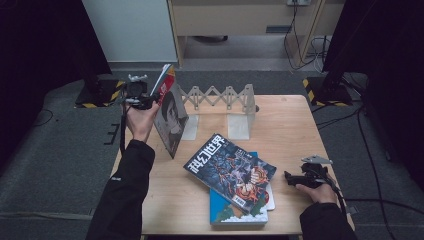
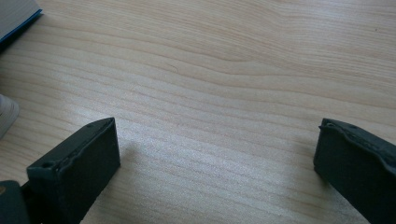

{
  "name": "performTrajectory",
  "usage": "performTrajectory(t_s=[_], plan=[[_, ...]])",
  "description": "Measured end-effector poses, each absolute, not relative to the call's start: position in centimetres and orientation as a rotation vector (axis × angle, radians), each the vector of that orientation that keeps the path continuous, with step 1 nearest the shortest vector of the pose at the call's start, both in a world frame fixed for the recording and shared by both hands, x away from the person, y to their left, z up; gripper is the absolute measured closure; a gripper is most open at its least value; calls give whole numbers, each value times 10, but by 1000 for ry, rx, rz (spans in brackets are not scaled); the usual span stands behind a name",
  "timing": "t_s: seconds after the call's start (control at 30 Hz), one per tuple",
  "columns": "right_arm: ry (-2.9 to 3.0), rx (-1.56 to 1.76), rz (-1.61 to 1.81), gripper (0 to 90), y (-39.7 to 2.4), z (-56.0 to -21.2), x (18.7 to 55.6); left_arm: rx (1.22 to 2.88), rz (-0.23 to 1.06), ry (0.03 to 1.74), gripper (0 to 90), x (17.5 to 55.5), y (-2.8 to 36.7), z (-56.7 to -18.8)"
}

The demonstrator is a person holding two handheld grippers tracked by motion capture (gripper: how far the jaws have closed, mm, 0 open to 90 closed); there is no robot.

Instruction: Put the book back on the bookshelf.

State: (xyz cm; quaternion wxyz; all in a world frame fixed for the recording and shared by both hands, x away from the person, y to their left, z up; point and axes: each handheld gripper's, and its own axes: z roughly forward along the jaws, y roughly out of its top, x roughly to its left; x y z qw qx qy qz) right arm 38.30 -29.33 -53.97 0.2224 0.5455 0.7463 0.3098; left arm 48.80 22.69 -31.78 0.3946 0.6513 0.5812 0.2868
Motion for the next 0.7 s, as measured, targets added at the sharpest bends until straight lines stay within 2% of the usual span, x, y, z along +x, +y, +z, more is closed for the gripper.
performTrajectory(t_s=[0.27, 0.7], plan=[[2065, 1507, 857, 6, -293, -540, 383, 1654, 840, 1479, 864, 497, 211, -319], [2067, 1506, 858, 6, -293, -540, 383, 1659, 845, 1469, 861, 496, 213, -321]])
